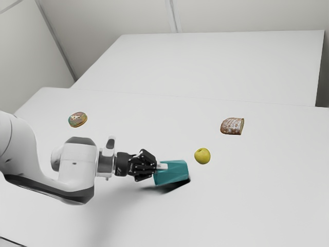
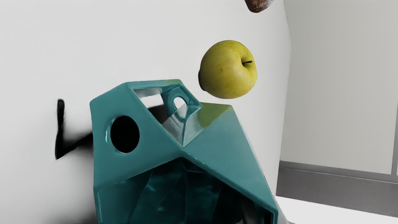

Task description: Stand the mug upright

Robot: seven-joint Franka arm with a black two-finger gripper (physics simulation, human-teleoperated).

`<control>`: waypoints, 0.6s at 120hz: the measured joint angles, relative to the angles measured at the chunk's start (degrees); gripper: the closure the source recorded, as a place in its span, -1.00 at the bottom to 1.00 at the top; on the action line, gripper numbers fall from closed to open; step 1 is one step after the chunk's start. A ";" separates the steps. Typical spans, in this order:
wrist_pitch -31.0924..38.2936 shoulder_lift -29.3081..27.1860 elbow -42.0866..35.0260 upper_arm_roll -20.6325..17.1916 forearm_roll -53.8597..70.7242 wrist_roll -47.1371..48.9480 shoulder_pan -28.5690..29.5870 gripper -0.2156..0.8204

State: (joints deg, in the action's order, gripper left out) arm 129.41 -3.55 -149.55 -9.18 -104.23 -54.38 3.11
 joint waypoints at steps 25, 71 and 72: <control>1.91 -3.88 2.38 -0.57 3.58 0.89 0.05 0.92; -7.28 7.35 37.09 7.69 79.22 12.67 0.40 0.93; -7.57 7.95 37.62 7.70 80.23 13.04 0.38 0.93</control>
State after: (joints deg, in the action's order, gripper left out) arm 121.84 4.40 -111.93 -1.48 -24.00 -41.35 3.49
